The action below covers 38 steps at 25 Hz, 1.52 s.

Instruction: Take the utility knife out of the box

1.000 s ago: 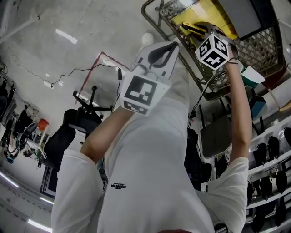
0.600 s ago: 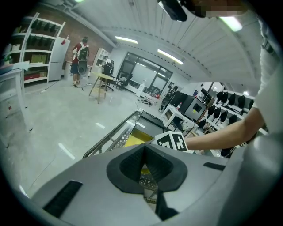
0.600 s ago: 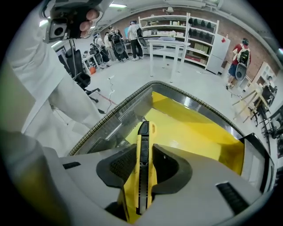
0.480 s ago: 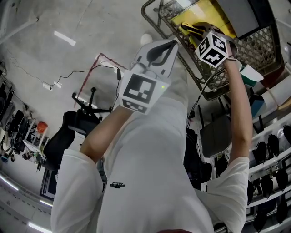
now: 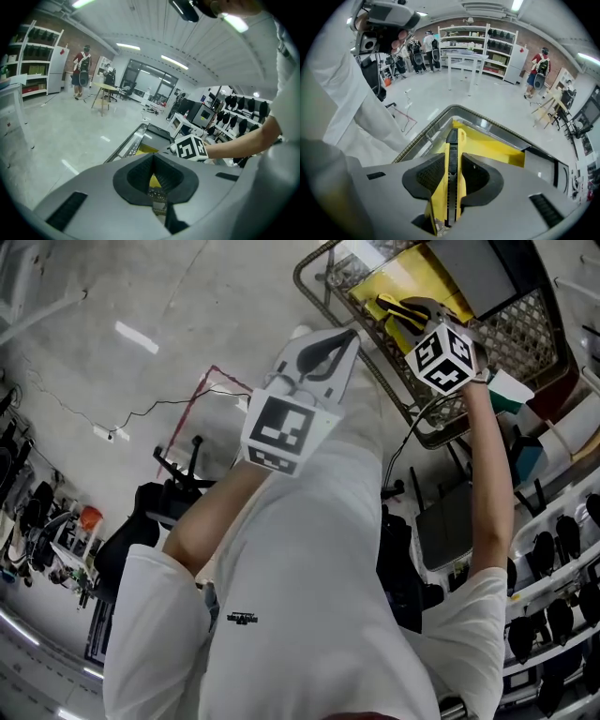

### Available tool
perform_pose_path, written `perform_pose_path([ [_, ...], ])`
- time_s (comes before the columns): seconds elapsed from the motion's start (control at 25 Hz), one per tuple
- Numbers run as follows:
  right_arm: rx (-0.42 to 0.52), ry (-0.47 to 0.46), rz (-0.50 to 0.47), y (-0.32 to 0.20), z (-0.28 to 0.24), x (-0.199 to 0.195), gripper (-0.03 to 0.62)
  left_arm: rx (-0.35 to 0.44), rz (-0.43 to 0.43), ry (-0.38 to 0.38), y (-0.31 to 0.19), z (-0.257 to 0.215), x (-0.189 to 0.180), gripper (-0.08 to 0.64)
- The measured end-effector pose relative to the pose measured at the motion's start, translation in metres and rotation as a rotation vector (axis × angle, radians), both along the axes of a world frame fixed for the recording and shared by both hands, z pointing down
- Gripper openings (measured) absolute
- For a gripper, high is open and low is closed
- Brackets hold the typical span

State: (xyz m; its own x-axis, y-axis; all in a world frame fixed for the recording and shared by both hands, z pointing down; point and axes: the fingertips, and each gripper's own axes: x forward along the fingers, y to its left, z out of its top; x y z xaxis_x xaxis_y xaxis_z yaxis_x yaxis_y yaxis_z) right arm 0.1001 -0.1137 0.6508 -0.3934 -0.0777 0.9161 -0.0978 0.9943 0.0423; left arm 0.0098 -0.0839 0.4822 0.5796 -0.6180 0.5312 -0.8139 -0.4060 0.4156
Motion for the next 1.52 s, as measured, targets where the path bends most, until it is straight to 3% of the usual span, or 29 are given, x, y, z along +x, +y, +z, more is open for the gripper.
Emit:
perform_pose_path([
  [0.32, 0.083, -0.133, 0.162, -0.009, -0.074, -0.008, 0.103, 0.049, 0.006, 0.016, -0.002, -0.042, -0.005, 0.002],
  [0.8, 0.232, -0.361, 0.42, 0.009, -0.216, -0.013, 0.103, 0.19, 0.02, 0.02, 0.003, -0.116, -0.023, 0.002],
  [1.12, 0.378, -0.487, 0.574, 0.032, -0.293, -0.019, 0.103, 0.26, 0.012, 0.047, 0.02, -0.157, -0.037, 0.002],
  [1.52, 0.545, -0.711, 0.816, 0.058, -0.384, -0.009, 0.104, 0.327, -0.001, 0.093, 0.032, -0.2, -0.052, 0.002],
])
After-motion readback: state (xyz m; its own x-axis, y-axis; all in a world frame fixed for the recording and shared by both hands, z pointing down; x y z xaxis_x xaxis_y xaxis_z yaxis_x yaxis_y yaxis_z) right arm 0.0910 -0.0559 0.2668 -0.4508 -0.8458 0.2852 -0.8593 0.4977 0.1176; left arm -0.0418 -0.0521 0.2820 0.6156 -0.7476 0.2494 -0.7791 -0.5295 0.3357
